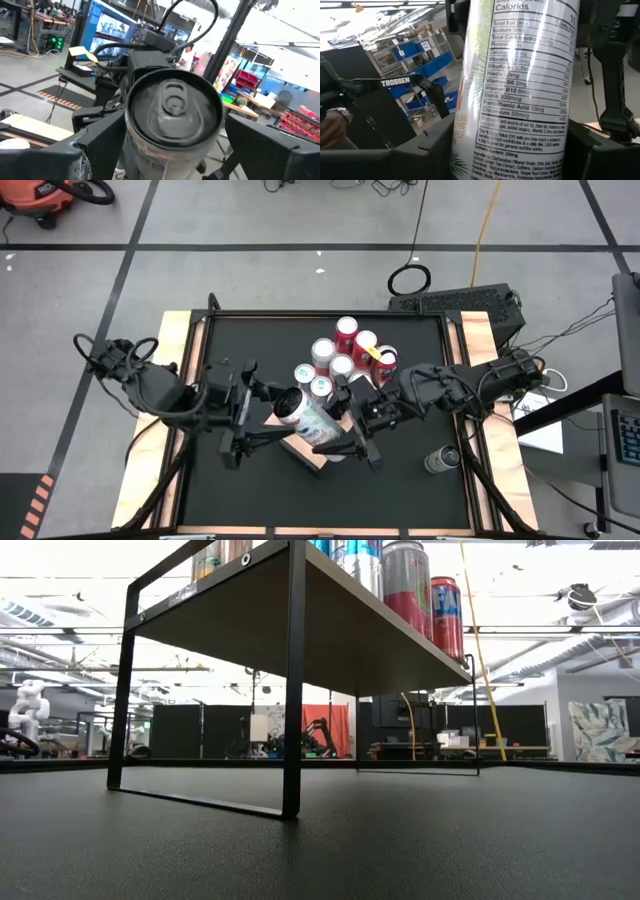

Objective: Place canned beverage on shelf
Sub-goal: Put the bottom white-yellow soda can on the shelf aligned with the white-yellow soda can

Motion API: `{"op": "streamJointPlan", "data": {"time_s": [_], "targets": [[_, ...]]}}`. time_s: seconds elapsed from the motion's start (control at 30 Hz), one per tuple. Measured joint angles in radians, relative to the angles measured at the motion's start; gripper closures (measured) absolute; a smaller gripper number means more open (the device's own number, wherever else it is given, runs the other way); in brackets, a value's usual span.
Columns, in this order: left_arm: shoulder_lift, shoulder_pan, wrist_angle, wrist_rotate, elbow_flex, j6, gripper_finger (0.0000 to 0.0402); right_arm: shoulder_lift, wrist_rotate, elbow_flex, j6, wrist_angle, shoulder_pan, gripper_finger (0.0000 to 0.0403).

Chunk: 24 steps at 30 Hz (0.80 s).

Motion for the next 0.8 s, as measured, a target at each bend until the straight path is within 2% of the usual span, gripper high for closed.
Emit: {"op": "streamJointPlan", "data": {"time_s": [0.33, 0.8], "targets": [[0.004, 0.014, 0.002, 0.061, 0.0, -0.009, 0.0061, 0.0, 0.001, 0.0, -0.01, -0.004, -0.001, 0.0171], [0.003, 0.015, 0.0, 0.052, 0.0, -0.028, 0.007, 0.0, -0.012, 0.0, -0.025, -0.006, -0.031, 0.017]]}}
